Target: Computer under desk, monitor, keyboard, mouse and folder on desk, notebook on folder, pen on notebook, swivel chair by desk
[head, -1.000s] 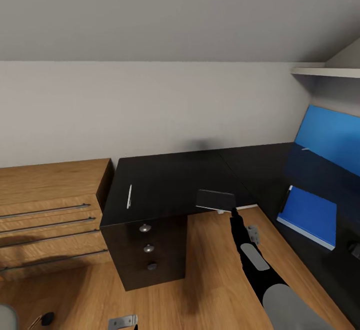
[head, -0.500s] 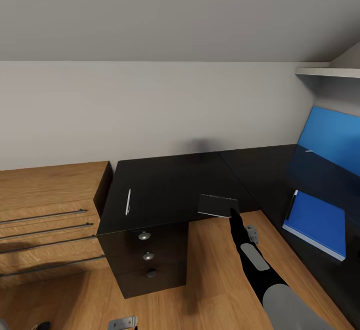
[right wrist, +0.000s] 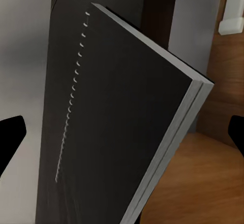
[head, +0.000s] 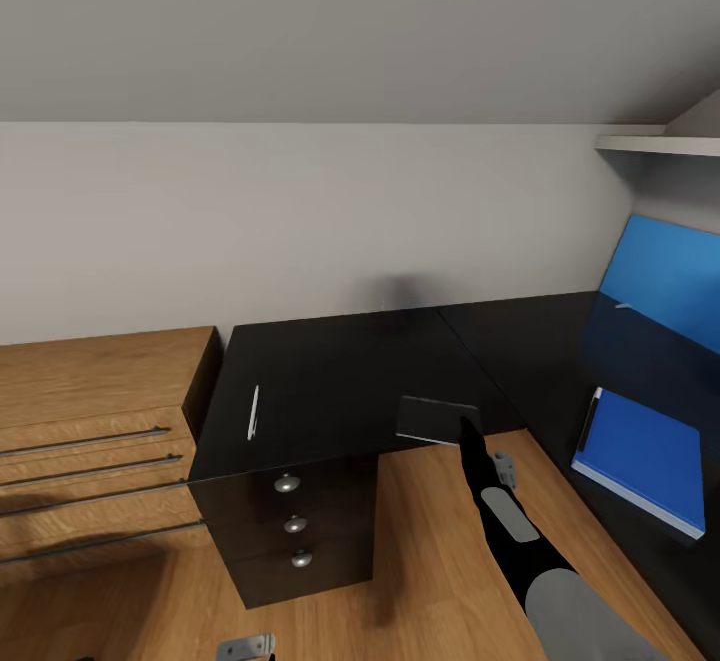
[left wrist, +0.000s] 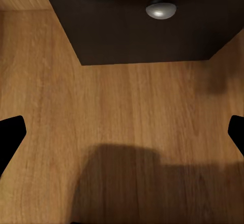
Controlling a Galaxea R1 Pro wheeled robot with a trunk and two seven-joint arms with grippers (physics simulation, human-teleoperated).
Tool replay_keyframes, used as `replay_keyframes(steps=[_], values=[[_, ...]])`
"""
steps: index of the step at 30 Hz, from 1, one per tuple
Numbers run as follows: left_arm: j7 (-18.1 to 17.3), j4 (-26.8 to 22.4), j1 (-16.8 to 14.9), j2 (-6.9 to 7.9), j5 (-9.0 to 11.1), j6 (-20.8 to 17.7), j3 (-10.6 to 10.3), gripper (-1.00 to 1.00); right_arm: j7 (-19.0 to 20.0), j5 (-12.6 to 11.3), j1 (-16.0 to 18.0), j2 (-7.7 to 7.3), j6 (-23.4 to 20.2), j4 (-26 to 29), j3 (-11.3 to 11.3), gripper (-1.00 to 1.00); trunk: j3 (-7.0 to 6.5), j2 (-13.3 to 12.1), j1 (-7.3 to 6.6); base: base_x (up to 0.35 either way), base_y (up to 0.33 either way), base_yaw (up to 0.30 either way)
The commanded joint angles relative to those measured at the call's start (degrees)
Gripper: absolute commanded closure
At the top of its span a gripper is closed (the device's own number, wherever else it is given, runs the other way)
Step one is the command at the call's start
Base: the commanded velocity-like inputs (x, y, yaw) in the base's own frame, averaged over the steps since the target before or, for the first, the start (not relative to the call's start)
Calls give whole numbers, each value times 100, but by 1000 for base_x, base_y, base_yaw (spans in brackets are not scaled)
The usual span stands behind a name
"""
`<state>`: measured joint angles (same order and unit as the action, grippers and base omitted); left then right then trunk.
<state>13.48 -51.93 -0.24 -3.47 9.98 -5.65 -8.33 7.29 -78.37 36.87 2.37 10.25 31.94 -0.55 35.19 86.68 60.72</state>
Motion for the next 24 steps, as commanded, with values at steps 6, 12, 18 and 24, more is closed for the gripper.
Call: replay_keyframes(steps=[6,12,18,24], values=[[48,-10,-2,4,48,-24,-20,-100,28,-54,4,2,21,-4,-6,100,5,3,0,2,0,0],[41,-10,-2,4,48,-24,-20,-100,34,-55,4,7,42,-4,-3,100,5,3,0,0,0,0],[36,-10,-2,2,48,-24,-20,-100,44,-55,4,2,47,-4,1,100,5,3,0,0,0,0],[36,-10,-2,-3,41,-21,-20,-100,47,-55,4,1,53,10,-4,100,-31,-77,-44,0,0,0]])
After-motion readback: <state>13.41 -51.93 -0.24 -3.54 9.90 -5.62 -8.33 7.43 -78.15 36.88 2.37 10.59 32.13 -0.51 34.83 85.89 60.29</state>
